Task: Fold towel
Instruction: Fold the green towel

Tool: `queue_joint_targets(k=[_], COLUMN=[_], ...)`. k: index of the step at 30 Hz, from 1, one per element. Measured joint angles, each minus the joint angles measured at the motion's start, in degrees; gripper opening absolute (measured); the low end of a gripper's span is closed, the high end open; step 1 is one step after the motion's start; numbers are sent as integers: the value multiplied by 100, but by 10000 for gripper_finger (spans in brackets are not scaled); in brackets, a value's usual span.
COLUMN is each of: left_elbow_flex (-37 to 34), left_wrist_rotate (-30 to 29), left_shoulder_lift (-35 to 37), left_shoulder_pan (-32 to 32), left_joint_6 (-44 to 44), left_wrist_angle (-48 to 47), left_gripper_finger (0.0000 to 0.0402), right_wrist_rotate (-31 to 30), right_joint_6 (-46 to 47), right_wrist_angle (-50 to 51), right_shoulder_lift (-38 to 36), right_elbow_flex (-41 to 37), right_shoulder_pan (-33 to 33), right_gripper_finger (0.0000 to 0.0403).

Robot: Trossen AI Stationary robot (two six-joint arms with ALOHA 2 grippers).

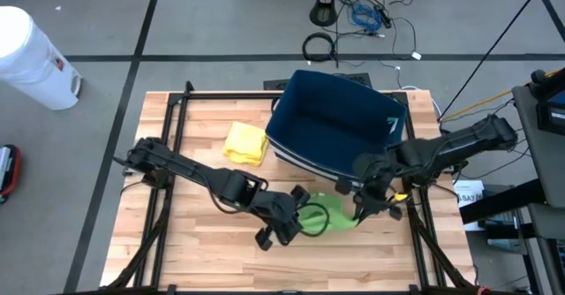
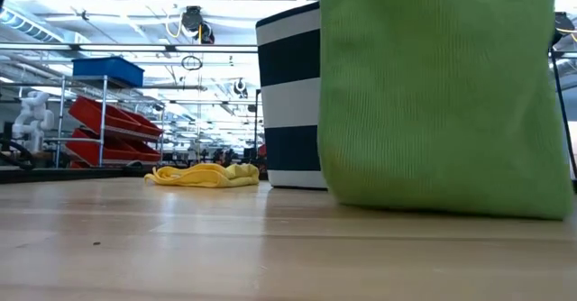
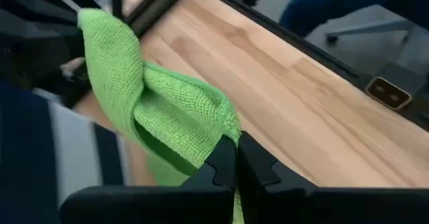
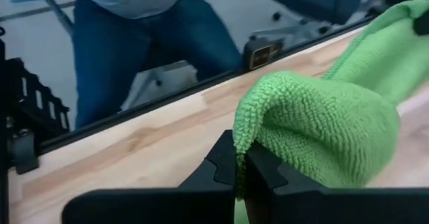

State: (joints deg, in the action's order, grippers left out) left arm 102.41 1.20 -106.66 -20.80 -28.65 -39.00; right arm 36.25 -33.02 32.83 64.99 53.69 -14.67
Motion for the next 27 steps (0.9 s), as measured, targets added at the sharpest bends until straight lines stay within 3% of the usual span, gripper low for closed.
queue_joint_targets(k=[16,21,27], left_elbow_flex=[0,0,0], left_wrist_rotate=[1047,1088,1555], left_shoulder_lift=[-1419,-1573,-1575], left_shoulder_pan=[314,428,563], left_joint_6=[111,-48,-316], left_wrist_angle=[174,273,678], left_gripper_finger=[0,0,0], right_wrist_rotate=[-35,-34,-5], right_joint_6=[864,900,576], right_wrist_angle=[-1056,-1226,-1505], right_shoulder_lift=[790,866,841], right_elbow_flex=[-762,-776,-791], right_shoulder_pan=[-652,-751,-768], right_gripper_finger=[0,0,0])
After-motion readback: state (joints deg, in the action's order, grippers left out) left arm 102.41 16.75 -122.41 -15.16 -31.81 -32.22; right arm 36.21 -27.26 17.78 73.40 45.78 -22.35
